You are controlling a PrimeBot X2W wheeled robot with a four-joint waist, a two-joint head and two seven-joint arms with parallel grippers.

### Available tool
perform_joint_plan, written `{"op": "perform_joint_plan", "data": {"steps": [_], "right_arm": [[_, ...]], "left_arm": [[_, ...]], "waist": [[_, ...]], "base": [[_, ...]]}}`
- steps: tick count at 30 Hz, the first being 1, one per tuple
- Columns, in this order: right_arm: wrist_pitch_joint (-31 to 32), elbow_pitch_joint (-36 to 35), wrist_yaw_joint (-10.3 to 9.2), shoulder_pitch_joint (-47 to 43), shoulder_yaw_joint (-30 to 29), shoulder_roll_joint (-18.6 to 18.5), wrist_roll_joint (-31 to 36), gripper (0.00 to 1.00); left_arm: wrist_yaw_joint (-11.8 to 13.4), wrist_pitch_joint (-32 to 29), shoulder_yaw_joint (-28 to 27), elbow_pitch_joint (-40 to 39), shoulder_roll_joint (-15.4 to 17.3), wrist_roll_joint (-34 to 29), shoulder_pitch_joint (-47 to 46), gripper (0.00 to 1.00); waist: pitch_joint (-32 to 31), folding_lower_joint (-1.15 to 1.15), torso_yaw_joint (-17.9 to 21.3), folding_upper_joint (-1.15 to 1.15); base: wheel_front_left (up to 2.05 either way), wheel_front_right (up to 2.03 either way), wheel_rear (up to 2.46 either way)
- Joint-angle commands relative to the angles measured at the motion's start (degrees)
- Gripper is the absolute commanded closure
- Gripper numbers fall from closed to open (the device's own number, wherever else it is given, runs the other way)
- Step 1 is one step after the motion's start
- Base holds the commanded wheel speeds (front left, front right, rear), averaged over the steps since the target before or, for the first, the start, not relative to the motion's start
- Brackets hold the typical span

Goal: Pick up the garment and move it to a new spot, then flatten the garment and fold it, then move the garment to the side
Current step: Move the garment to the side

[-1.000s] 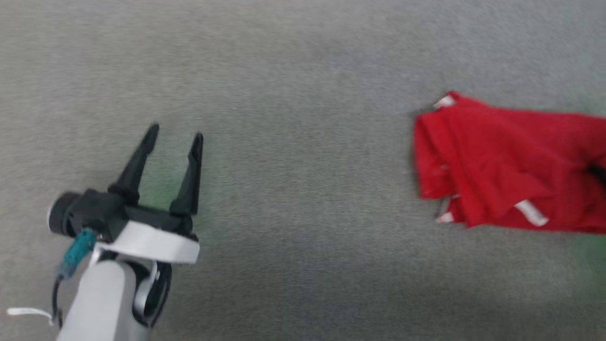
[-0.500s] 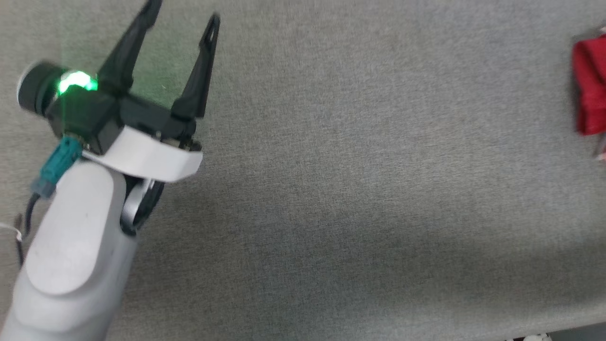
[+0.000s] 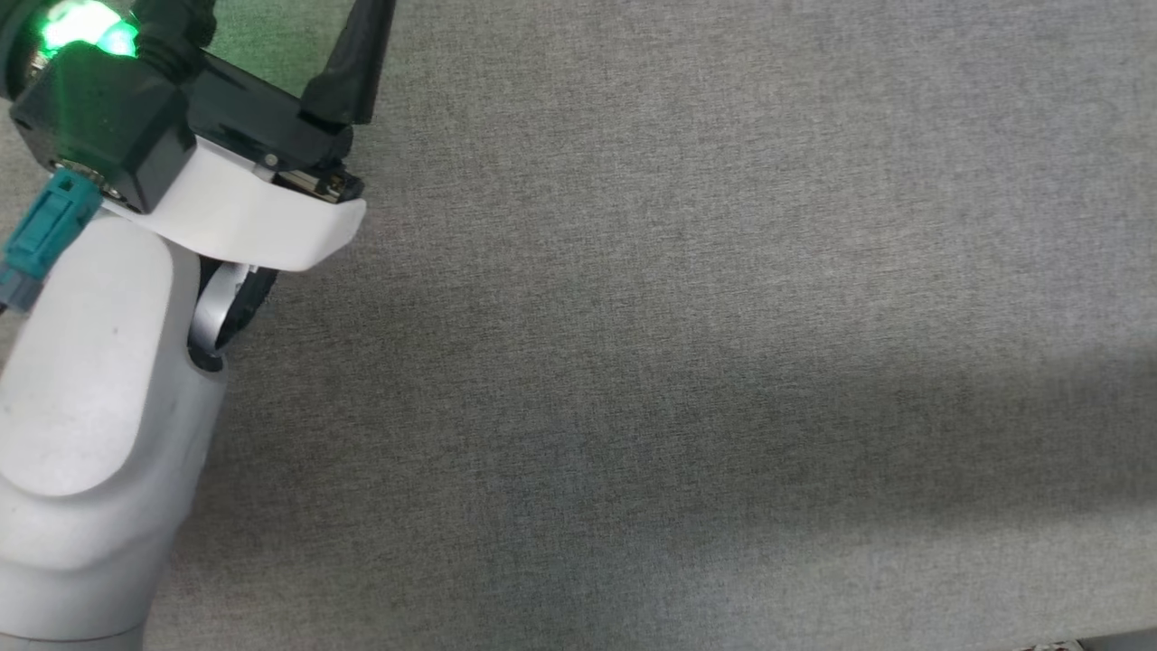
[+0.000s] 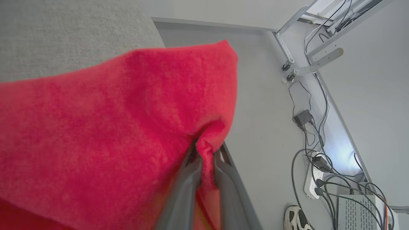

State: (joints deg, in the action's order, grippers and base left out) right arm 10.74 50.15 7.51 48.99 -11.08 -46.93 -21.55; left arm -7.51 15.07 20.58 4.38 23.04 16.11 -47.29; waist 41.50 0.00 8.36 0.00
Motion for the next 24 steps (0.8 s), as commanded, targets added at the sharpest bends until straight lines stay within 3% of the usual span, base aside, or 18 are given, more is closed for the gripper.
{"op": "perform_joint_plan", "data": {"steps": [1,7,9,10,16,24], "right_arm": [[-1.2,1.8,-0.04,1.4,0.5,0.3,1.5,1.0],[-4.7,8.5,-0.04,5.5,1.4,1.5,3.8,1.0],[-5.5,9.9,-0.04,6.5,2.1,1.7,3.9,0.29],[-6.0,10.7,-0.04,6.9,2.5,1.8,4.0,0.0],[-8.4,12.1,-0.04,6.7,6.5,2.6,4.0,0.0],[-11.2,7.2,-0.04,1.9,16.5,9.1,-1.1,0.0]], "left_arm": [[0.1,0.1,0.0,-0.2,0.2,-0.4,-0.9,0.0],[0.1,0.1,-0.2,0.6,0.5,-0.4,-1.0,0.0],[0.1,0.1,-0.2,0.8,0.5,-0.1,-0.8,0.0],[0.1,0.1,-0.4,1.0,0.4,0.0,-0.7,0.0],[0.1,0.1,-2.1,2.6,-0.9,0.4,2.4,0.0],[0.1,0.1,-6.1,6.2,-4.4,0.6,13.3,0.0]], "waist": [[0.2,0.0,-0.2,0.0],[0.0,0.0,-0.4,0.0],[-0.3,0.0,-0.5,0.0],[-0.6,0.0,-0.6,0.0],[-3.9,0.0,-1.3,0.0],[-13.8,0.0,-3.4,0.0]], "base": [[0.0,0.0,0.0],[0.0,0.0,0.0],[0.0,0.0,0.0],[0.0,0.0,0.0],[0.0,0.0,0.0],[0.0,0.0,0.0]]}}
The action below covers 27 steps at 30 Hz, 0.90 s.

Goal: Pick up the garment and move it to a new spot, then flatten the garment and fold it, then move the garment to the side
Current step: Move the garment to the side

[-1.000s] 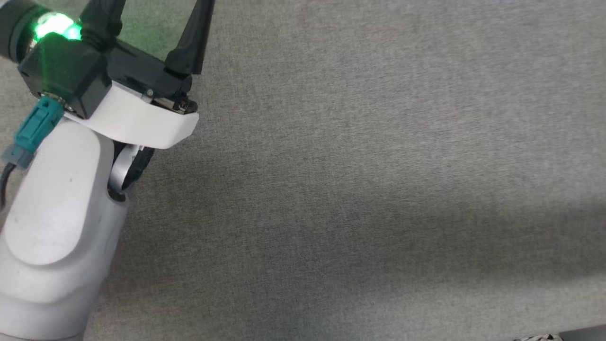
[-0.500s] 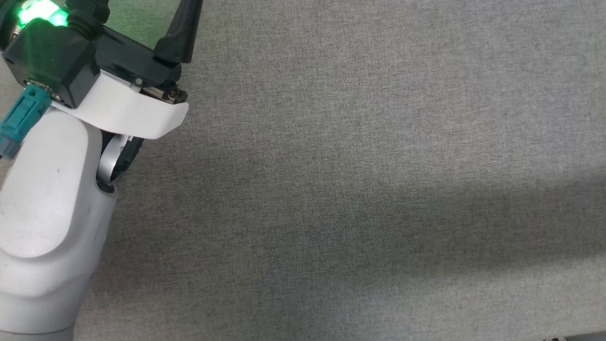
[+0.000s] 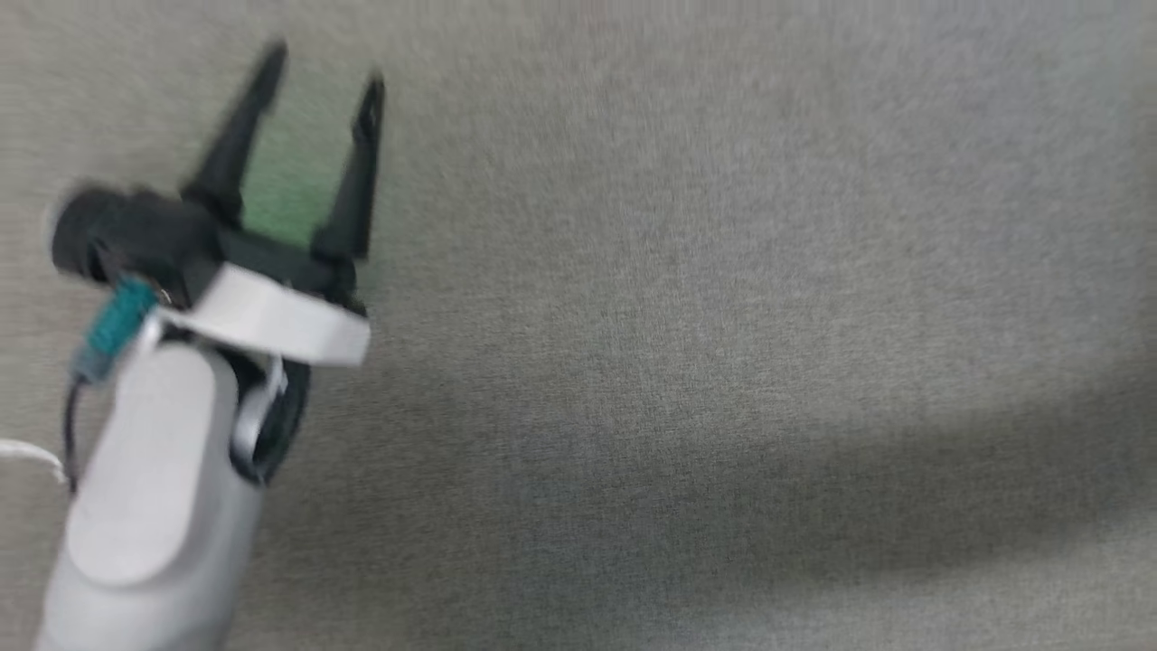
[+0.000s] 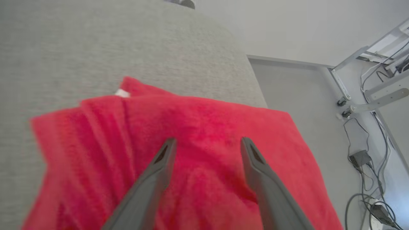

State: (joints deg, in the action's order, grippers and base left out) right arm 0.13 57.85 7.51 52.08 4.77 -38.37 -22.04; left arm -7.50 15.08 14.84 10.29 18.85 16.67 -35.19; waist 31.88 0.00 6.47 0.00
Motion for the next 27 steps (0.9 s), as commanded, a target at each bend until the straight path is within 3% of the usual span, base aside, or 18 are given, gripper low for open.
{"op": "perform_joint_plan", "data": {"steps": [1,14,20,27], "right_arm": [[-0.8,-1.6,-0.04,-1.9,1.9,1.3,-1.7,0.0],[-6.7,-15.4,-0.04,-18.5,14.6,9.2,-12.2,0.0],[-12.8,-15.2,-0.03,-25.2,14.9,12.6,-11.4,0.0],[-15.3,-16.2,-0.03,-30.6,8.7,16.0,-9.5,0.0]], "left_arm": [[0.1,0.1,-0.7,0.9,-0.6,-0.1,2.9,0.0],[0.1,0.1,-6.9,6.1,-6.0,1.9,19.8,0.0],[0.1,0.1,-9.2,7.1,-7.7,2.1,26.6,0.0],[0.1,0.1,-11.0,6.4,-8.9,2.2,32.0,0.0]], "waist": [[-5.6,0.0,-2.0,0.0],[-20.2,0.0,-7.2,0.0],[-25.8,0.0,-8.3,0.0],[-30.2,0.0,-9.1,0.0]], "base": [[0.0,0.0,0.0],[0.0,0.0,0.0],[0.0,0.0,0.0],[0.0,0.0,0.0]]}}
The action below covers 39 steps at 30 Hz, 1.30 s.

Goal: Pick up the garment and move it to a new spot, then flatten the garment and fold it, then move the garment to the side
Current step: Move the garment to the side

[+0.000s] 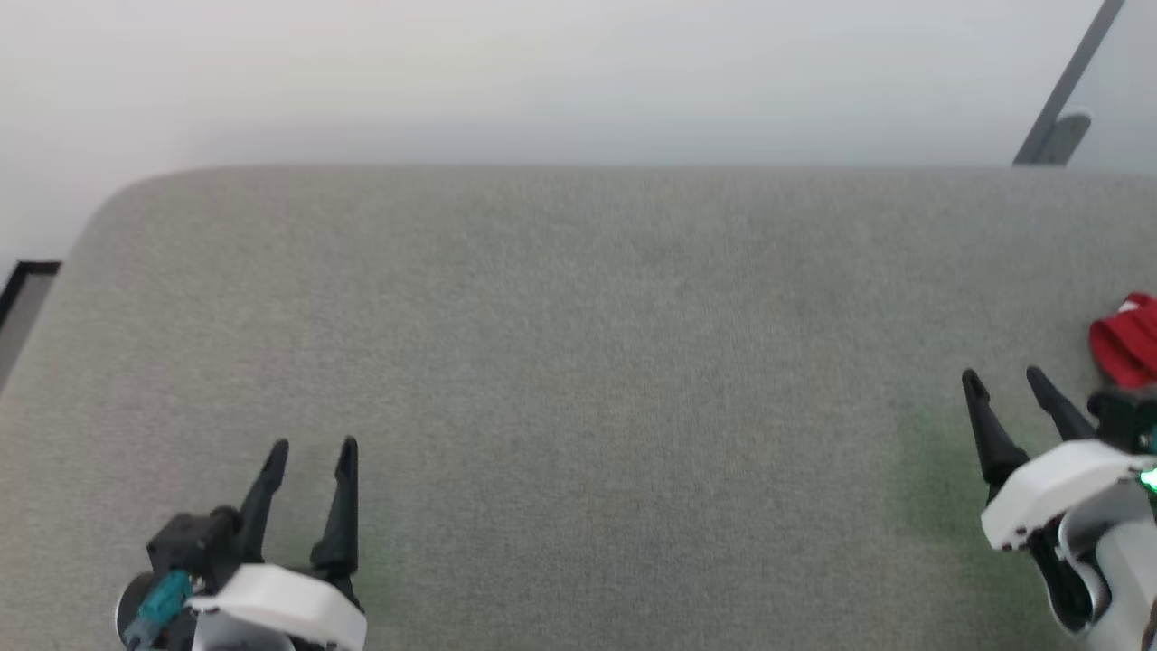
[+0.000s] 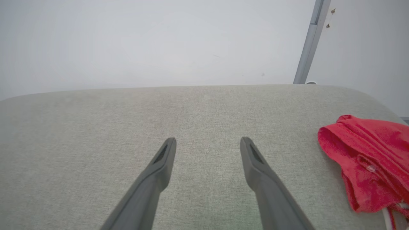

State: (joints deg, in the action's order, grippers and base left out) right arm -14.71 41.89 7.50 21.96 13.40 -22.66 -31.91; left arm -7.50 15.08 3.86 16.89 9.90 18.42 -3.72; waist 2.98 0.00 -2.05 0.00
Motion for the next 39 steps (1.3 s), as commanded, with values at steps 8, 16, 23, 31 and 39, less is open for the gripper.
{"op": "perform_joint_plan", "data": {"steps": [8,16,23,31,39], "right_arm": [[-0.5,-11.5,-0.02,-10.0,-9.8,3.4,5.5,0.0],[0.7,-21.8,-0.02,-17.8,-14.9,7.9,9.8,0.0],[3.3,-31.1,-0.02,-23.7,-18.9,10.6,12.4,0.0],[6.3,-38.4,-0.02,-28.6,-22.8,13.1,14.2,0.0],[8.6,-42.4,-0.02,-30.3,-23.8,14.7,15.0,0.0]], "left_arm": [[0.1,0.1,-0.9,-2.8,-0.5,-0.2,4.8,0.0],[0.1,0.1,-1.0,-6.8,-0.7,-1.4,8.8,0.0],[0.1,0.1,-1.3,-10.0,-0.5,-2.6,11.4,0.0],[0.1,0.1,-2.4,-12.5,0.0,-3.2,13.4,0.0],[0.1,0.1,-2.5,-12.8,0.3,-2.7,12.4,0.0]], "waist": [[-4.3,0.0,-1.6,0.0],[-5.6,0.0,-2.9,0.0],[-5.8,0.0,-4.0,0.0],[-5.6,0.0,-4.1,0.0],[-5.5,0.0,-3.7,0.0]], "base": [[0.0,0.0,0.0],[0.0,0.0,0.0],[0.0,0.0,0.0],[0.0,0.0,0.0],[0.0,0.0,0.0]]}}
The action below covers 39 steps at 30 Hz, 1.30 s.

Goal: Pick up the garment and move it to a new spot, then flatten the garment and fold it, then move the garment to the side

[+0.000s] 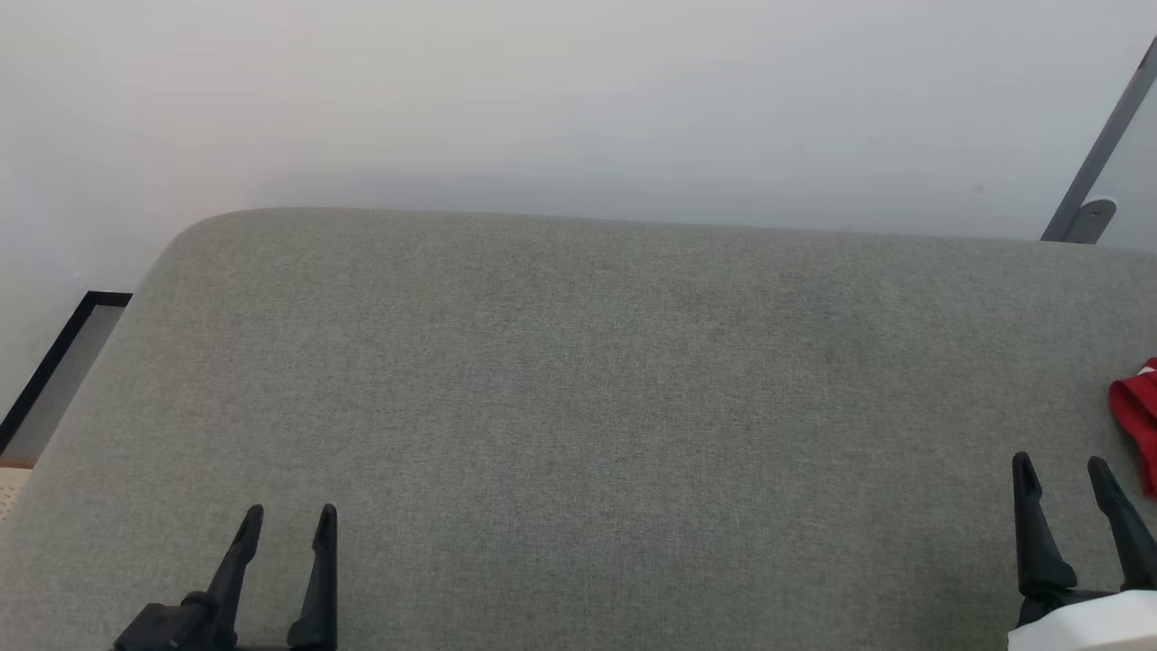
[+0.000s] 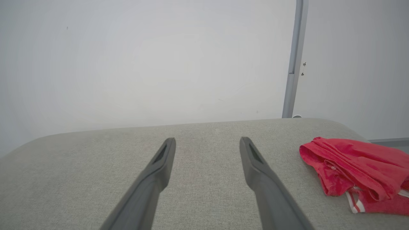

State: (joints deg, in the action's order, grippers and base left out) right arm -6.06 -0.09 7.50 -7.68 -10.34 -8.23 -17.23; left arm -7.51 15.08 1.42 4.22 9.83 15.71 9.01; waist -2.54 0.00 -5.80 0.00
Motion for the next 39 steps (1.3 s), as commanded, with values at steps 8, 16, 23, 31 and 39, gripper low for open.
{"op": "perform_joint_plan", "data": {"steps": [8,16,23,31,39], "right_arm": [[0.6,-1.3,-0.02,-0.8,-0.1,0.8,0.4,0.0],[0.1,-1.0,-0.02,-0.7,0.2,1.2,0.5,0.0],[-0.2,-1.0,-0.02,-0.5,0.4,1.4,0.7,0.0],[0.0,0.1,0.0,-0.3,0.8,1.6,0.2,1.0],[1.4,2.6,0.0,0.7,1.0,2.3,-6.8,1.0]], "left_arm": [[0.1,0.1,0.0,0.2,0.2,0.5,-0.2,0.0],[0.1,0.1,-0.7,0.0,0.2,0.4,-0.4,0.0],[0.1,0.1,-1.0,0.2,0.1,0.1,0.0,0.0],[0.0,0.0,-1.3,1.3,-0.7,0.5,0.1,1.0],[0.0,-1.8,-1.4,3.1,-1.5,7.9,-0.8,1.0]], "waist": [[-0.1,0.0,0.3,0.0],[0.0,0.0,0.4,0.0],[0.0,0.0,0.4,0.0],[0.1,0.0,0.4,0.0],[0.2,0.0,0.7,0.0]], "base": [[0.0,0.0,0.0],[0.0,0.0,0.0],[0.0,0.0,0.0],[0.0,0.0,0.0],[0.0,0.0,0.0]]}}
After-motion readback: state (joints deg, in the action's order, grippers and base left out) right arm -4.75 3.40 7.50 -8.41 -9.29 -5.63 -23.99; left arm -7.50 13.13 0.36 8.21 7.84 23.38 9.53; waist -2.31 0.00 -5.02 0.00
